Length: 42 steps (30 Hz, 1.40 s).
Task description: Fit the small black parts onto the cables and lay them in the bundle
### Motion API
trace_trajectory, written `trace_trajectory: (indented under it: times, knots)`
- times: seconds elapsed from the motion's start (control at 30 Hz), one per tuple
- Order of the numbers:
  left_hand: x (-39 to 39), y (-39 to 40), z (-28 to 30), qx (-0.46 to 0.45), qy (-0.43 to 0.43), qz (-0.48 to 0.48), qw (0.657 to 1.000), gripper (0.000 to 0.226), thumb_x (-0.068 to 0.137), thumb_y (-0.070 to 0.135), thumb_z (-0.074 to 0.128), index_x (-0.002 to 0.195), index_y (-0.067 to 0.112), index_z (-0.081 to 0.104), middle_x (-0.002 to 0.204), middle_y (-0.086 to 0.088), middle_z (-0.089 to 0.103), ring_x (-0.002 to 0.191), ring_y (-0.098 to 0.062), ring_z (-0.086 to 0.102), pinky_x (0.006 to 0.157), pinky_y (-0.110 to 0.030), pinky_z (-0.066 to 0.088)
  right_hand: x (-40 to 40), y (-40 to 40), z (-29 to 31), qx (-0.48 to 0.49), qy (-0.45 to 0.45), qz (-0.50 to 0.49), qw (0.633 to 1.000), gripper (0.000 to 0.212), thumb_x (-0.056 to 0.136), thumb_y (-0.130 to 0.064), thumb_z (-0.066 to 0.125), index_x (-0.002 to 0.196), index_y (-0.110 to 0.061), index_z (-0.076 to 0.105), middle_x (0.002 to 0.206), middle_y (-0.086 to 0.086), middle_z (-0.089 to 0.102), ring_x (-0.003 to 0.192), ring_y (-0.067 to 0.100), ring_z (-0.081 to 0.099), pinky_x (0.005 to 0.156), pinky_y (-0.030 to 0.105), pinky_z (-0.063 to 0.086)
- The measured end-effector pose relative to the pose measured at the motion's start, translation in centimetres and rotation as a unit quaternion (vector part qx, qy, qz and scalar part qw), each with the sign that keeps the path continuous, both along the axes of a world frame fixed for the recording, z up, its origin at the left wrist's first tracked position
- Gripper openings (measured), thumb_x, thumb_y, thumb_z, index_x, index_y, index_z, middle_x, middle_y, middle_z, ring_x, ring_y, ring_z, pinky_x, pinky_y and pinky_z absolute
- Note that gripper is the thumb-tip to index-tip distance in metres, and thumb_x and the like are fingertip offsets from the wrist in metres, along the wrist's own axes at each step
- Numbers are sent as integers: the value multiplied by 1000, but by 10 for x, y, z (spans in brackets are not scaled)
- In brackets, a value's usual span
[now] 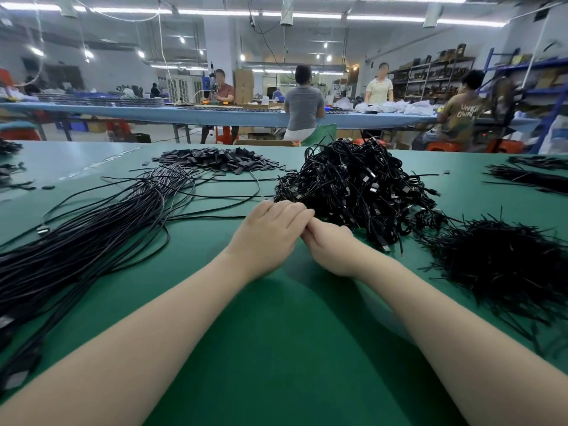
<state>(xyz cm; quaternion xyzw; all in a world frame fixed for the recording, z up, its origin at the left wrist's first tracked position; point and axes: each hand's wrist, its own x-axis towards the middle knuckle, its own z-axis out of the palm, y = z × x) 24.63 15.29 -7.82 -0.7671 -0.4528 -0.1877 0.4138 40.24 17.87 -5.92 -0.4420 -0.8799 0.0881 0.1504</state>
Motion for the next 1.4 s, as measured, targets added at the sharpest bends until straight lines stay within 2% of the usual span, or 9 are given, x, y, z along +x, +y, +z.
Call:
trace_trajectory:
  times: [0.13,0.3,0.43,0.5,0.6,0.7,1.03,1.23,1.4]
  knots:
    - [-5,-8,-7,43,-52,2,998,35,94,20,43,116,7,67,110,-4,69,93,-19,68,76,-30,52,0,-1,19,60,-120,29,991,32,104,-35,20,112,-15,44,115,1,58,108,25,54,83,42,32]
    - [2,-9,-3,65,-70,49,994,15,89,20,62,76,13,63,65,1,60,56,-20,58,55,-31,44,-2,-3,42,104,-232,85,963,19,105,-31,20,94,-22,34,74,-15,28,82,19,44,73,38,32]
    - [11,-11,-6,-59,-82,102,990,9,85,14,60,77,14,54,68,-2,59,60,-26,59,56,-32,33,19,2,57,97,-290,66,950,33,100,-51,27,109,-24,44,99,-8,57,90,16,52,82,37,33]
    - [2,-4,-11,-133,-208,118,962,14,97,21,44,84,16,46,77,-2,57,70,-30,57,60,-34,28,47,14,79,45,-268,5,962,50,93,-61,38,131,-29,46,118,-4,59,94,14,50,85,31,35]
    - [-11,3,-17,-188,-419,92,883,31,101,31,33,73,17,33,68,2,48,60,-21,46,51,-34,21,108,31,112,17,-322,-116,940,61,88,-60,49,134,-19,50,127,1,58,100,16,54,87,24,41]
    - [-8,3,-17,-184,-427,62,883,34,102,32,31,69,20,30,64,1,47,57,-16,42,50,-35,20,161,33,102,-20,-444,-206,872,56,85,-61,55,125,-22,60,121,-3,64,108,16,60,93,25,46]
    - [-11,4,-13,-249,-477,35,842,37,103,35,29,71,19,31,67,-1,47,64,-25,44,58,-37,27,198,24,81,93,-335,-237,907,20,81,-54,66,82,-35,73,71,-15,57,74,15,59,69,33,57]
    - [-15,9,-13,-293,-538,4,790,36,102,36,31,74,15,38,73,-3,53,66,-21,45,63,-37,34,185,16,87,129,-362,-266,884,20,77,-54,71,71,-35,65,76,-10,57,75,17,61,56,25,47]
    - [-15,11,-14,-299,-537,6,789,36,102,37,31,73,17,38,73,-2,53,67,-21,46,64,-37,34,178,17,88,120,-387,-277,871,18,80,-48,71,74,-34,61,83,-8,58,79,17,60,57,25,48]
